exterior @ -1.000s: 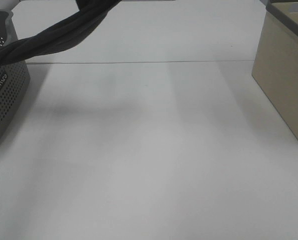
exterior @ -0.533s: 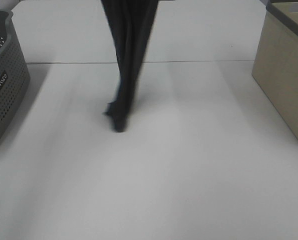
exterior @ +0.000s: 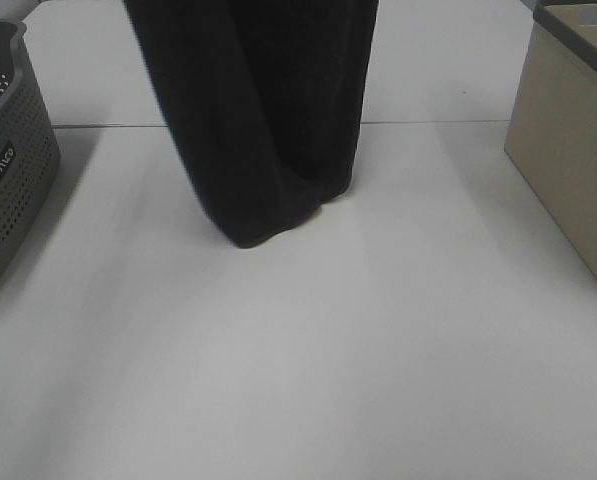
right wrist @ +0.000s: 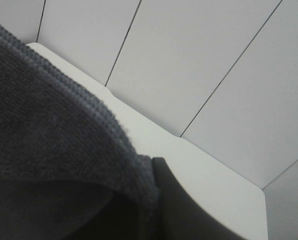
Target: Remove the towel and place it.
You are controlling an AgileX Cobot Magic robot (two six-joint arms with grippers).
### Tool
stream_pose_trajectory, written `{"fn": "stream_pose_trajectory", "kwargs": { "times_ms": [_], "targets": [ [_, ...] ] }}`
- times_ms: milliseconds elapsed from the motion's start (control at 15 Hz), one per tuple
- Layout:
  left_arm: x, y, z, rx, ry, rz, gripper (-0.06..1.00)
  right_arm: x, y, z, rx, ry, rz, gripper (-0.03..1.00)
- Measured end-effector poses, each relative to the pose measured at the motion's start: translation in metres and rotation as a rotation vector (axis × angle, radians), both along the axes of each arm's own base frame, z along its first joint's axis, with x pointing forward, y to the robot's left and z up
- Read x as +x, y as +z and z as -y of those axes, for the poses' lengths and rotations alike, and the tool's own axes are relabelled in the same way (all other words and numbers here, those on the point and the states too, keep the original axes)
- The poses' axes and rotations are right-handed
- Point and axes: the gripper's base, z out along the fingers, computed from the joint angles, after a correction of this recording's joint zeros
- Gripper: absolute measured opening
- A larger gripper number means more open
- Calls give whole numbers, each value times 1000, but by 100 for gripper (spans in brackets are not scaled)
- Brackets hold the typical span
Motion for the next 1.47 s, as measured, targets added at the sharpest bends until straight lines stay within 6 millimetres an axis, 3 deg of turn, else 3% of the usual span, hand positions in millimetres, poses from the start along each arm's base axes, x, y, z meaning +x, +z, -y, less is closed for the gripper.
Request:
{"fn": "stream_pose_trajectory", "kwargs": {
  "times_ms": [333, 533, 867, 1000, 1133, 1467],
  "targets": [
    [16, 0, 1, -54, 46, 144, 0, 7, 10, -4, 21, 14, 151, 2],
    [21, 1, 0, -80, 68, 220, 0, 21, -1, -12, 4, 23, 181, 2],
    [50, -20, 4, -109, 114, 319, 0, 45, -13, -24, 40, 75, 312, 2],
    [70, -39, 6, -126, 145, 366, 0, 69, -23, -6, 83, 42, 355, 2],
    [86, -53, 2, -135, 174, 391, 0, 79, -27, 1, 118, 37, 395, 2],
    [118, -55, 6, -181, 167, 435, 0, 98, -35, 8, 159, 53, 487, 2]
  ]
}}
